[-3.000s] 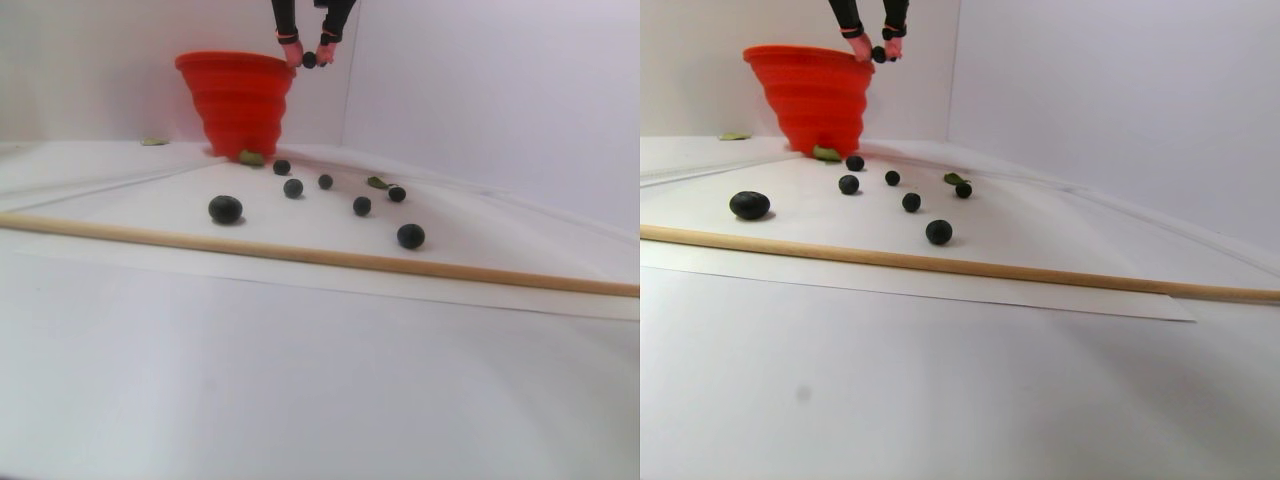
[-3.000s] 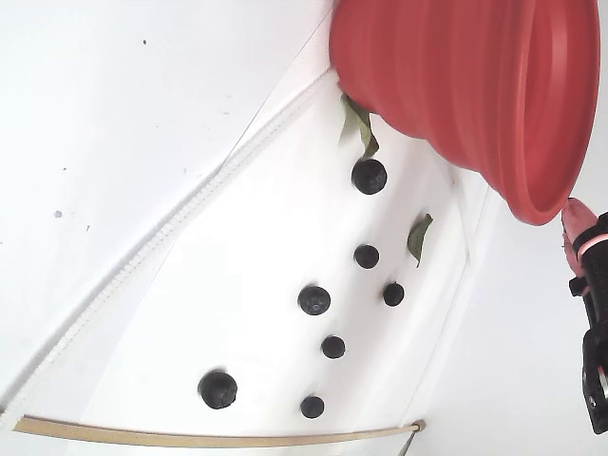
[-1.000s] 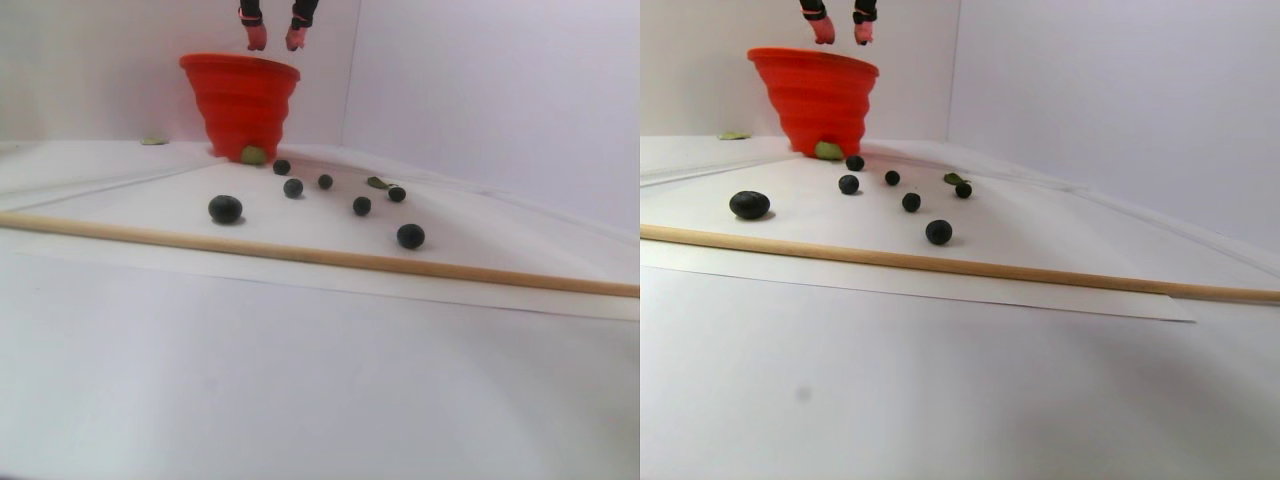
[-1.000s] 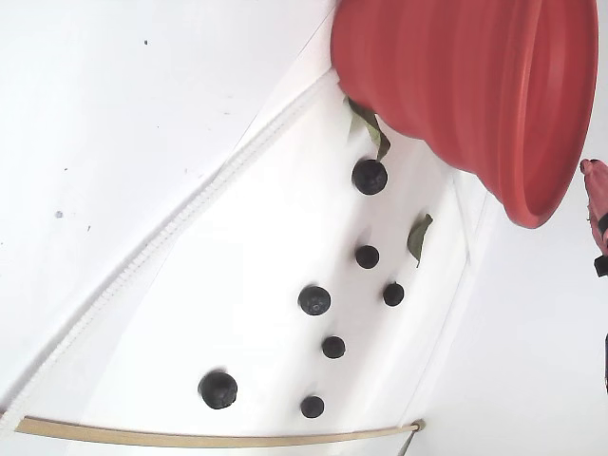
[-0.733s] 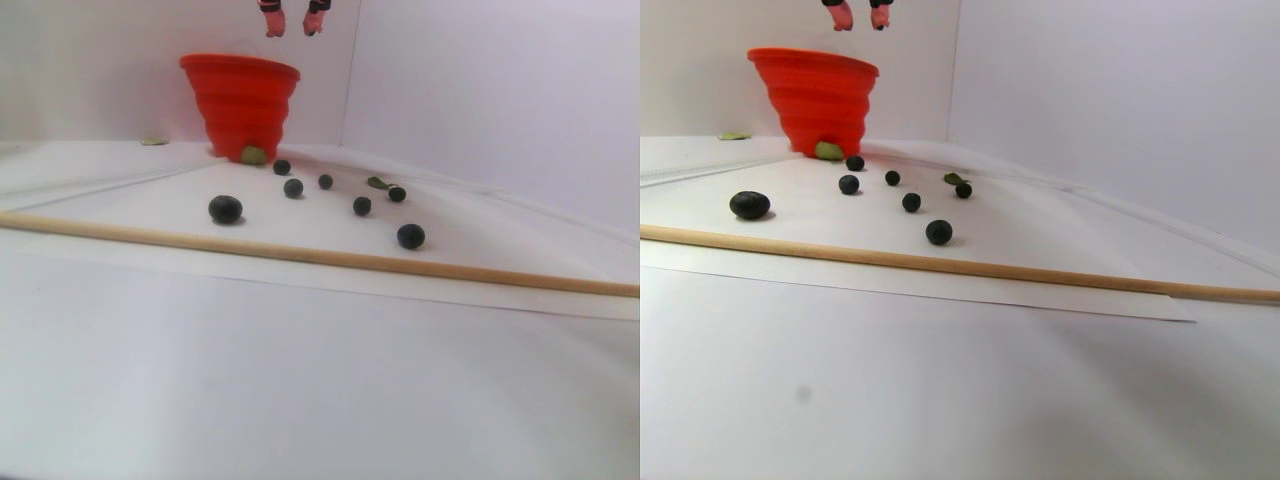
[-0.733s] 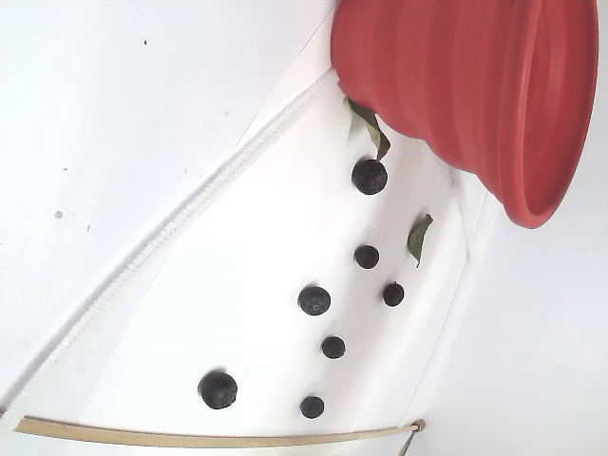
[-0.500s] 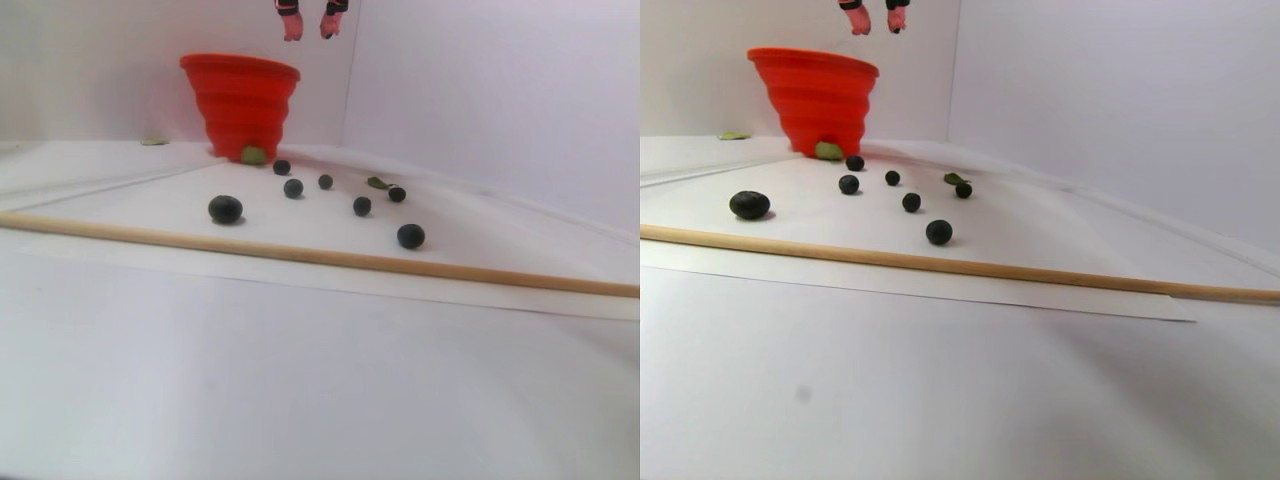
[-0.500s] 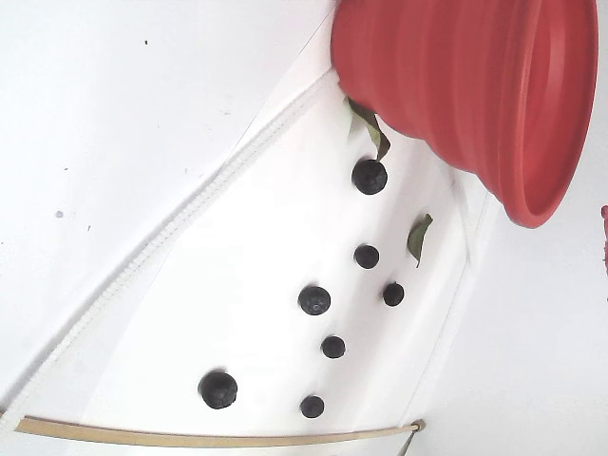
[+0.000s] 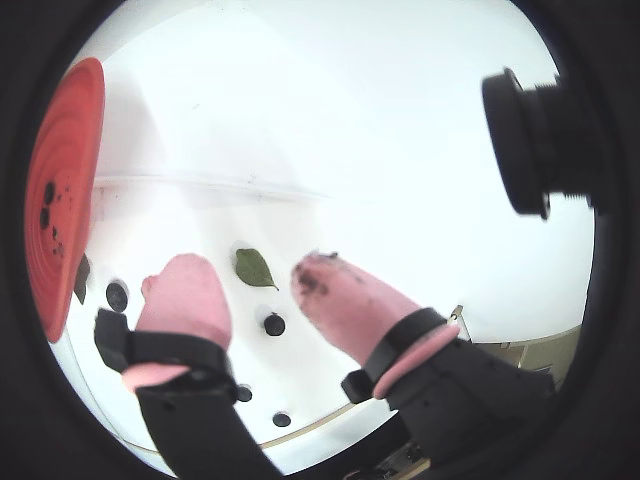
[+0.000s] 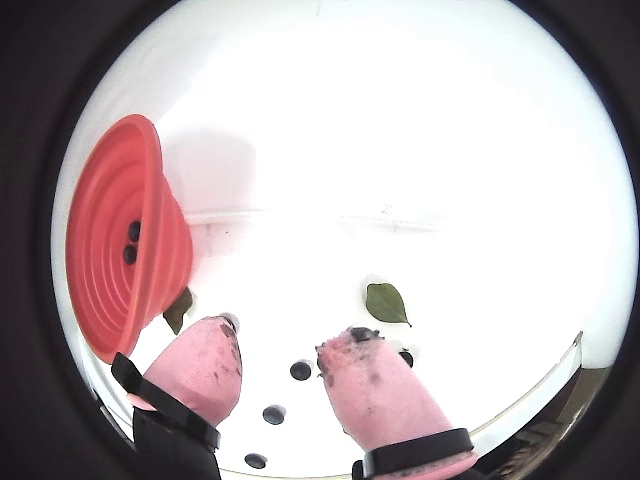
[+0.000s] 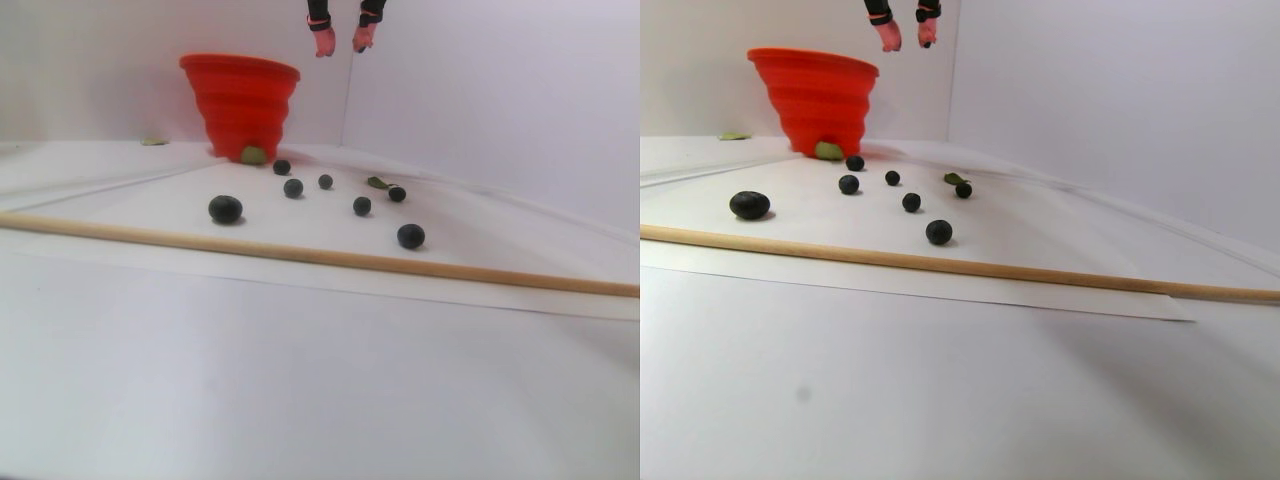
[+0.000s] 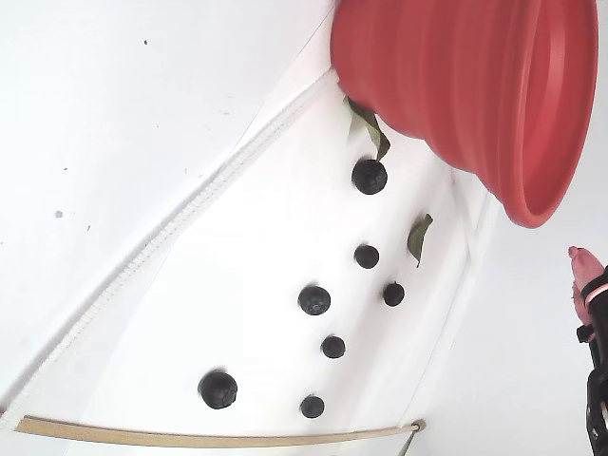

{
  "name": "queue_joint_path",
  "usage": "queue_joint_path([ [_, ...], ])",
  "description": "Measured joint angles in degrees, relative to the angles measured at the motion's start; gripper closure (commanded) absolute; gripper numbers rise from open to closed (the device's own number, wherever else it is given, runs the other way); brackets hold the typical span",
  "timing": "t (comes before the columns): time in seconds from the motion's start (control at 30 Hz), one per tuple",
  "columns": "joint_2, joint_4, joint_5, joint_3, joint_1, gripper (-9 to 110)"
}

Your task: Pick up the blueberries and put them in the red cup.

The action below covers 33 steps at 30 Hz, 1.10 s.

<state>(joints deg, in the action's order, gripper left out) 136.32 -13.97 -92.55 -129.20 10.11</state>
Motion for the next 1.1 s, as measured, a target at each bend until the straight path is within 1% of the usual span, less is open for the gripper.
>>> queue_joint_path([
  [1.1,-11.69,0.00,5.01,-2.11,1.58,86],
])
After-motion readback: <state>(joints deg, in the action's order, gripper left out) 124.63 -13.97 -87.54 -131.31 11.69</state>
